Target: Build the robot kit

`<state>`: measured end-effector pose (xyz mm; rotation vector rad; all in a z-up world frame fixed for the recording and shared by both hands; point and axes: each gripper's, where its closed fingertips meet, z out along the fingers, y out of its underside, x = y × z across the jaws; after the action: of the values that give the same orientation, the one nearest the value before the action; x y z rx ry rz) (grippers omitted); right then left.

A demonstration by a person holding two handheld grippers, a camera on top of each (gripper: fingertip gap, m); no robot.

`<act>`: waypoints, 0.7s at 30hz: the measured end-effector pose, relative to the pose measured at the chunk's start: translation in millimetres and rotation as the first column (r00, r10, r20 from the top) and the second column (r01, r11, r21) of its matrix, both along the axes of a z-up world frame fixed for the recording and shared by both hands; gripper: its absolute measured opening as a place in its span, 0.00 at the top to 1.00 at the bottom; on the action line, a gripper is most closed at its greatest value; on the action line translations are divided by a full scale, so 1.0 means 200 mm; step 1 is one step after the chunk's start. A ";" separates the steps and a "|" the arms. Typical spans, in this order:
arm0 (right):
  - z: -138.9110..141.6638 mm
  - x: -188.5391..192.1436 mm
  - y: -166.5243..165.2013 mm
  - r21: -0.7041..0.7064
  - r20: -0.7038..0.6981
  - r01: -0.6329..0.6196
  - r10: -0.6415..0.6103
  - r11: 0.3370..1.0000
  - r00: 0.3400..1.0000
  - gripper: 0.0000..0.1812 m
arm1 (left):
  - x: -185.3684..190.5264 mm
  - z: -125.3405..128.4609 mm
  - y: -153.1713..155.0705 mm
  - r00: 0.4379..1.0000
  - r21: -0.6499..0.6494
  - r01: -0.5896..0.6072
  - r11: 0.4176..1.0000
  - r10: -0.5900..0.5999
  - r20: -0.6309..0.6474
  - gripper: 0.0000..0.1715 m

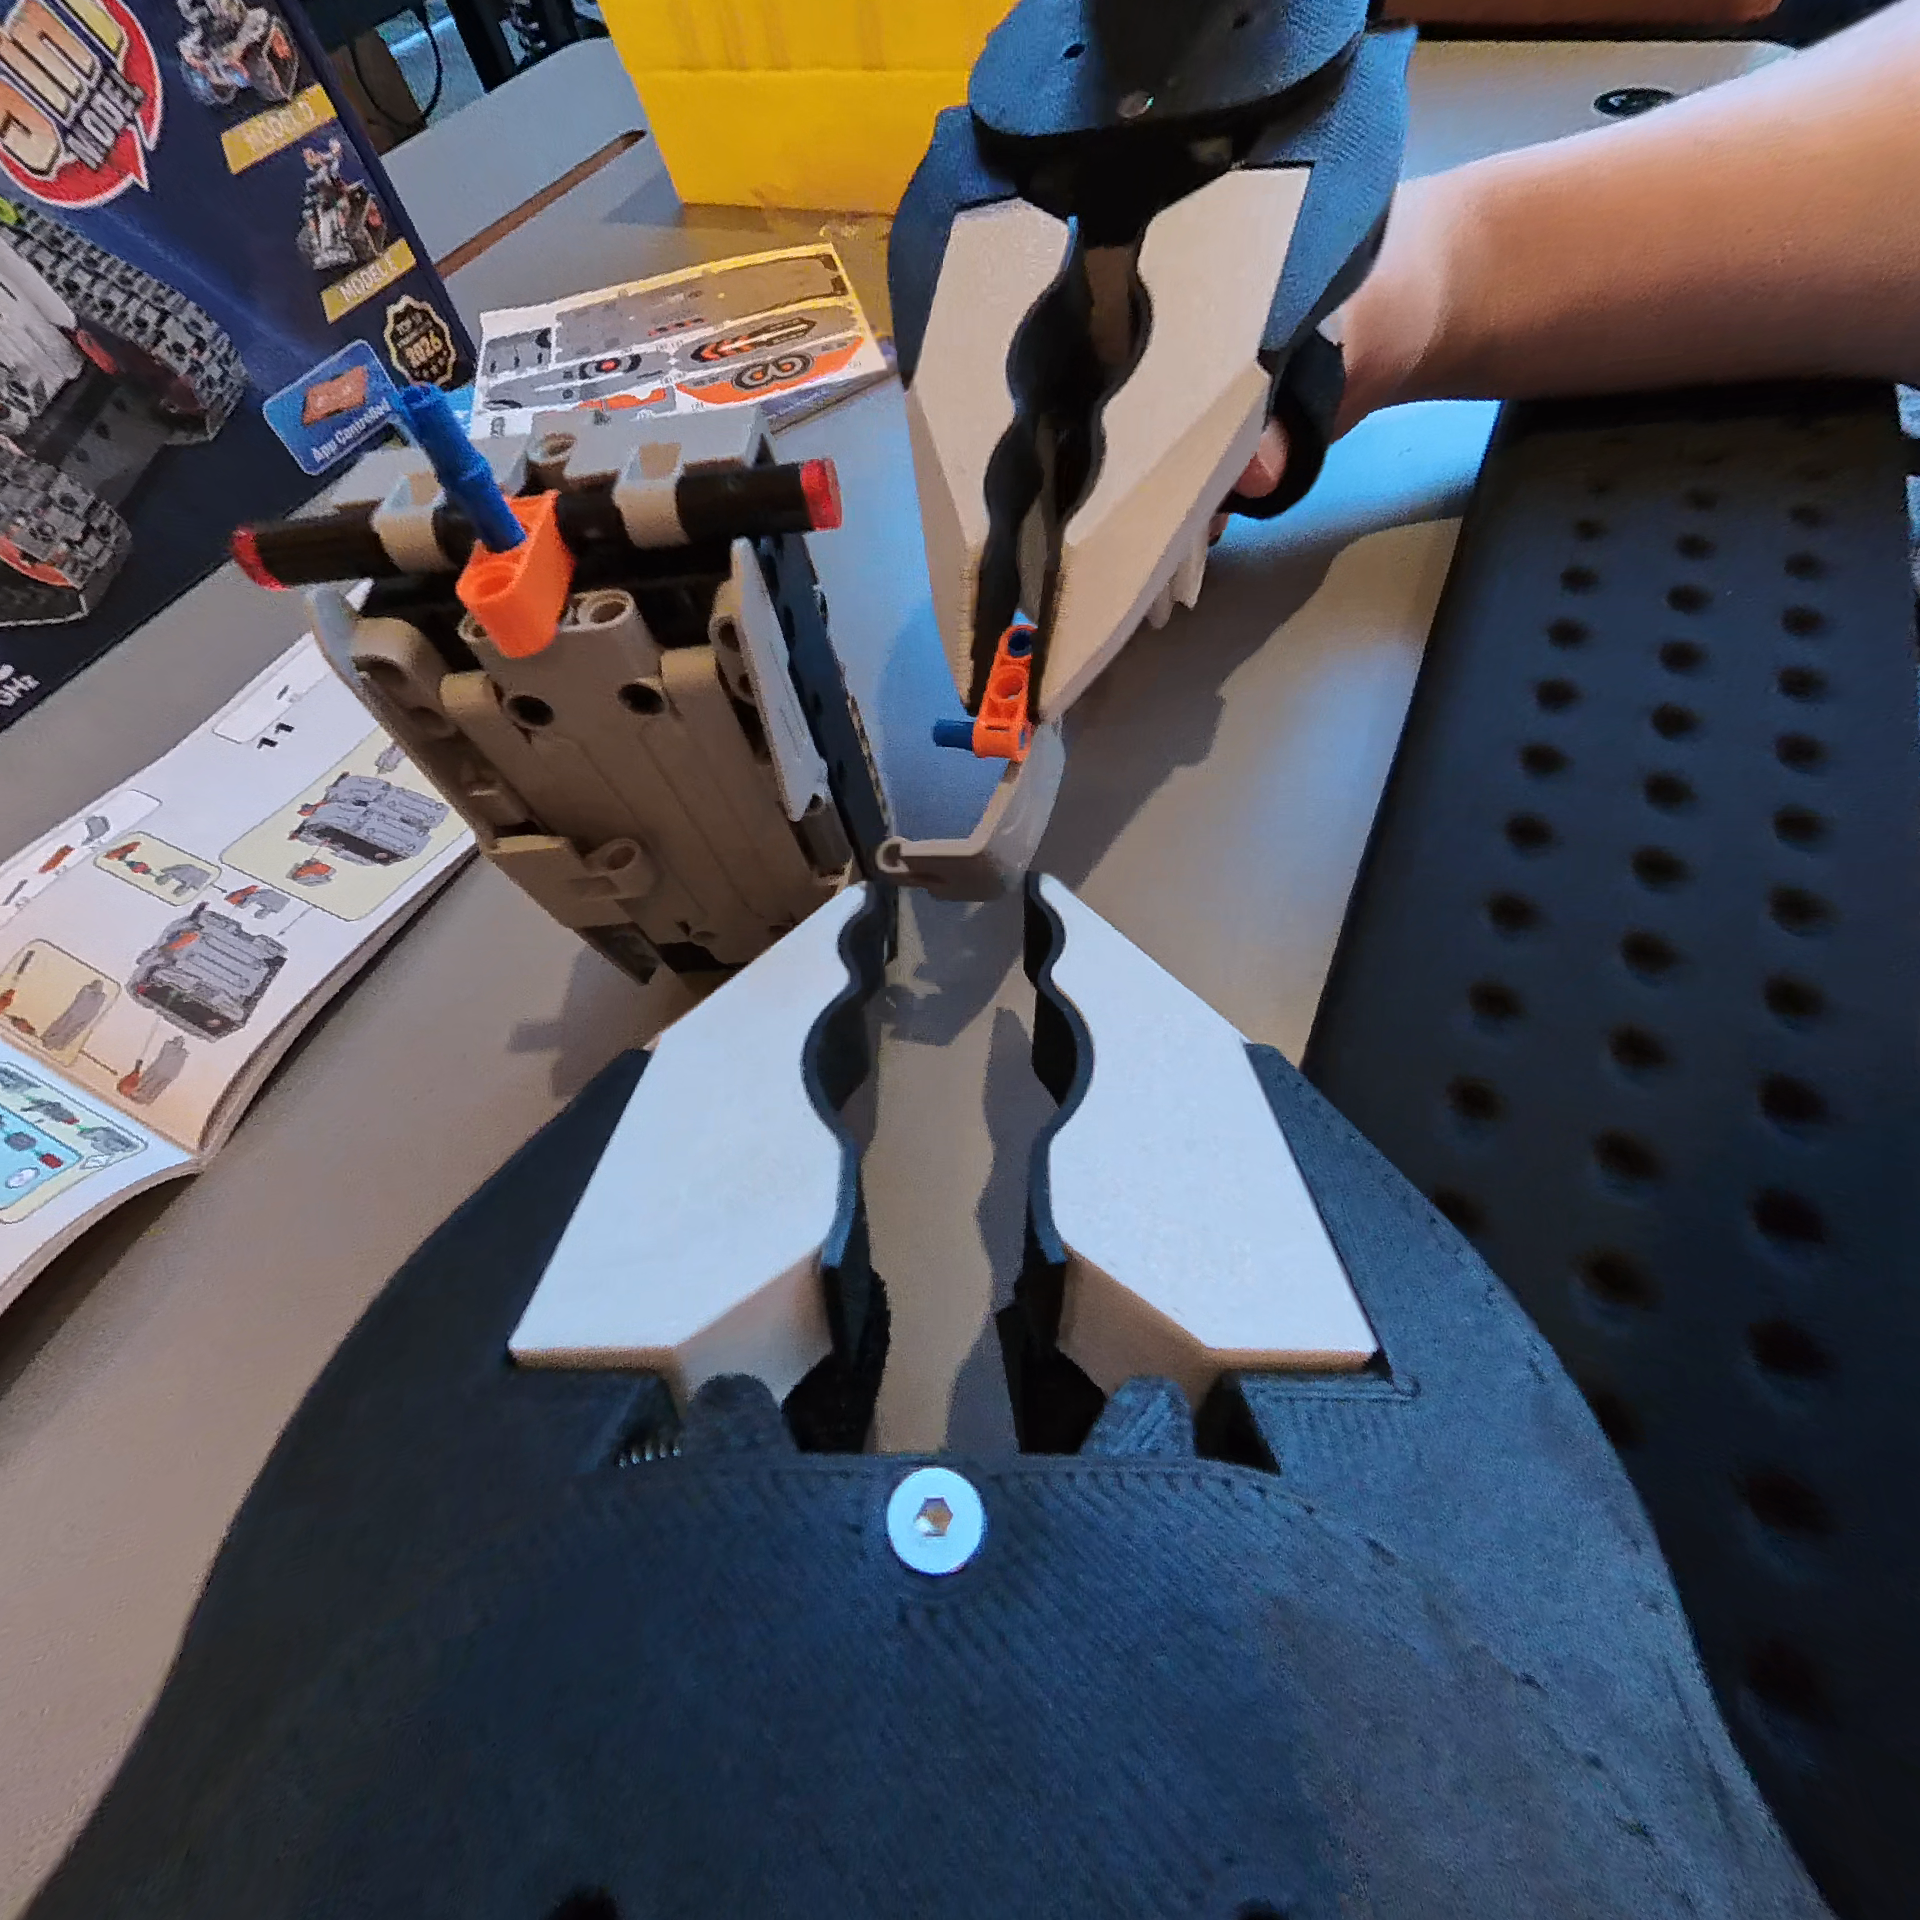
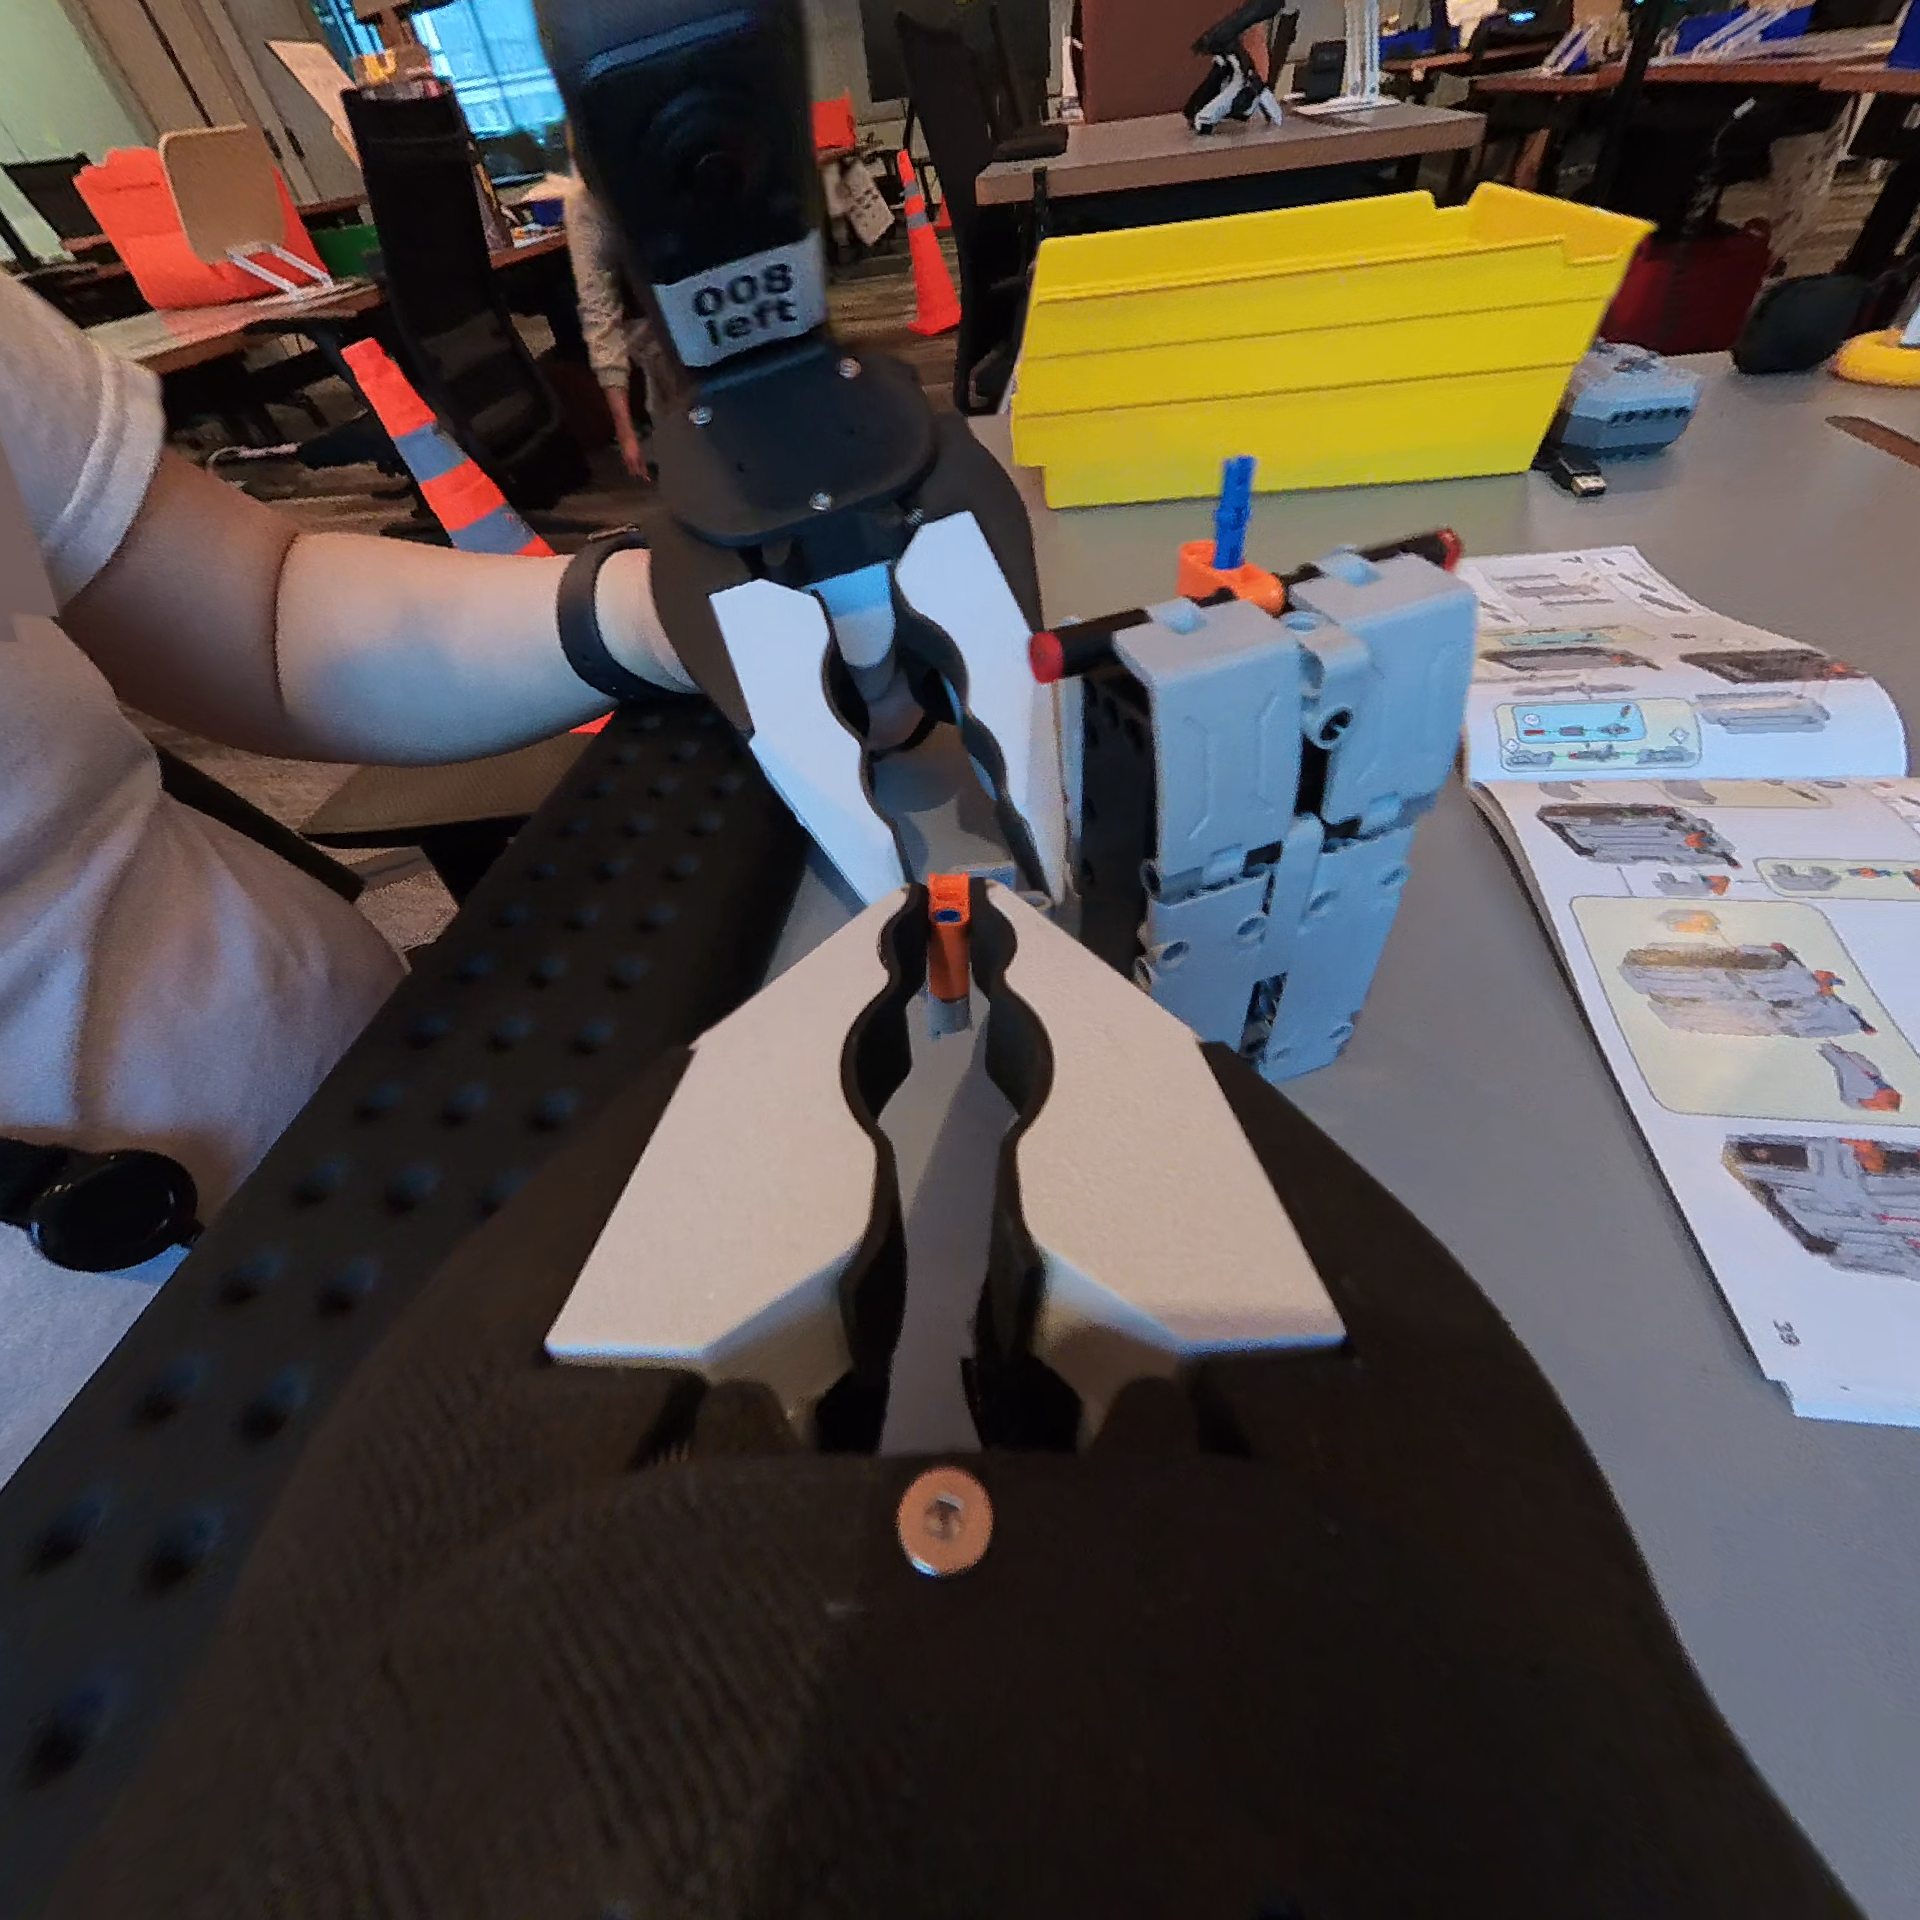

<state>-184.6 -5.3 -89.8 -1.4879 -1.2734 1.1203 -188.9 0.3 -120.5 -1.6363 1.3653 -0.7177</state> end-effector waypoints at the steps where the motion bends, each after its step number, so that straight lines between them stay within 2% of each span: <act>1: 0.01 -0.01 -0.01 0.013 -0.006 -0.012 0.012 1.000 1.000 0.96 | 0.00 0.00 -0.01 1.000 -0.006 0.004 1.000 -0.004 0.003 0.84; 4: 0.06 -0.01 -0.05 0.044 -0.038 -0.032 0.033 0.999 0.999 0.96 | 0.02 0.03 -0.02 0.999 0.005 0.018 1.000 -0.019 0.029 0.80; 7: 0.09 -0.01 -0.05 0.053 -0.071 -0.033 0.037 0.998 0.997 0.96 | 0.02 0.06 -0.04 0.998 0.017 0.035 0.999 -0.036 0.058 0.84; 16: 0.08 -0.01 -0.05 0.024 -0.084 -0.045 0.046 0.999 0.995 0.96 | 0.01 0.06 -0.04 0.998 0.040 0.029 0.999 -0.031 0.049 0.85; 21: 0.10 0.00 -0.06 0.022 -0.103 -0.053 0.055 0.998 0.993 0.96 | 0.01 0.08 -0.04 0.996 0.010 0.035 0.999 -0.036 0.087 0.85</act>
<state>-185.6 -16.6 -70.3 -1.3706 -1.2557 1.2022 -187.8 -8.5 -103.9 -1.5592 1.3366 -0.7941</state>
